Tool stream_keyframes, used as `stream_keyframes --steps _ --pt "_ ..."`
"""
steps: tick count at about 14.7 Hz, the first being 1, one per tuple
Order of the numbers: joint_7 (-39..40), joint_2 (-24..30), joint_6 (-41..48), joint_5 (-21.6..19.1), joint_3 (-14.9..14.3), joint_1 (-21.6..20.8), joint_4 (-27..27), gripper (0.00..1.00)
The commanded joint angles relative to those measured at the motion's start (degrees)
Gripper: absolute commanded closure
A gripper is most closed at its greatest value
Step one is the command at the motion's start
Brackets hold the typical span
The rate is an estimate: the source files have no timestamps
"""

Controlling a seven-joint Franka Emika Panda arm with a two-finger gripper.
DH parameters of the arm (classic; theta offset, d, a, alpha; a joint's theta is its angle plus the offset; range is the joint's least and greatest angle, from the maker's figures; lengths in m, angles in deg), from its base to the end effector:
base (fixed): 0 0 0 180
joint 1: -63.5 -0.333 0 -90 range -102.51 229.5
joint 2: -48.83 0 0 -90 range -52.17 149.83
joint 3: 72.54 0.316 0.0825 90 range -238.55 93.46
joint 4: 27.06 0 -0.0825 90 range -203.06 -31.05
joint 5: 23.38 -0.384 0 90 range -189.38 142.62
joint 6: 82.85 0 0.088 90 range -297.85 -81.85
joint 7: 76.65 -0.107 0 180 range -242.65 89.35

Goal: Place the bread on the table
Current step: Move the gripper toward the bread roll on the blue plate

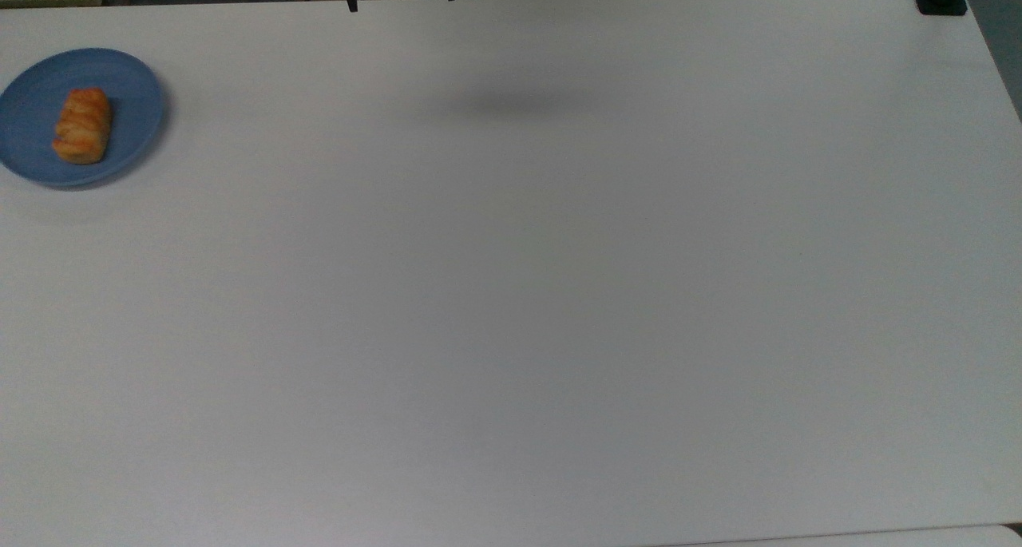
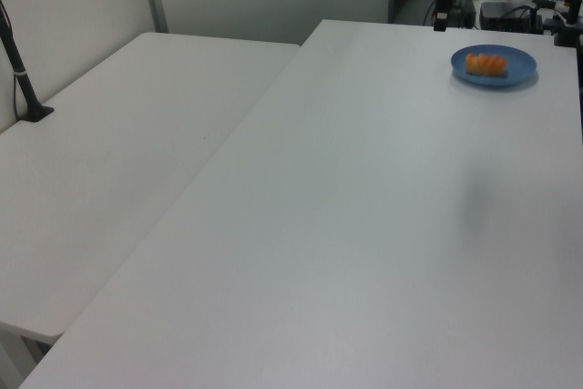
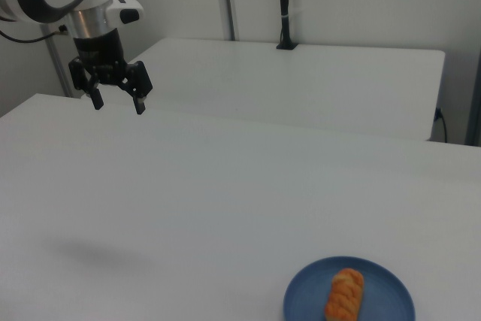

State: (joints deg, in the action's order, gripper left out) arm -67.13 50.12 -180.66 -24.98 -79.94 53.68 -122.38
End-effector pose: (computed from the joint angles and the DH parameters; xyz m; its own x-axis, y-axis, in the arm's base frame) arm 0.5586 0.0255 0.6051 0.9767 0.2028 0.0699 0.2046 -0.9786 -0.0195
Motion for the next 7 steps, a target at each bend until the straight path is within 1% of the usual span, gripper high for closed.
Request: stream_keyframes --steps 1,7 --pt "0.24 0.64 -0.54 0.46 -0.69 -0.64 -0.83 0.0" --pt "0.24 0.82 0.25 0.1 -0.69 -0.46 -0.83 0.0"
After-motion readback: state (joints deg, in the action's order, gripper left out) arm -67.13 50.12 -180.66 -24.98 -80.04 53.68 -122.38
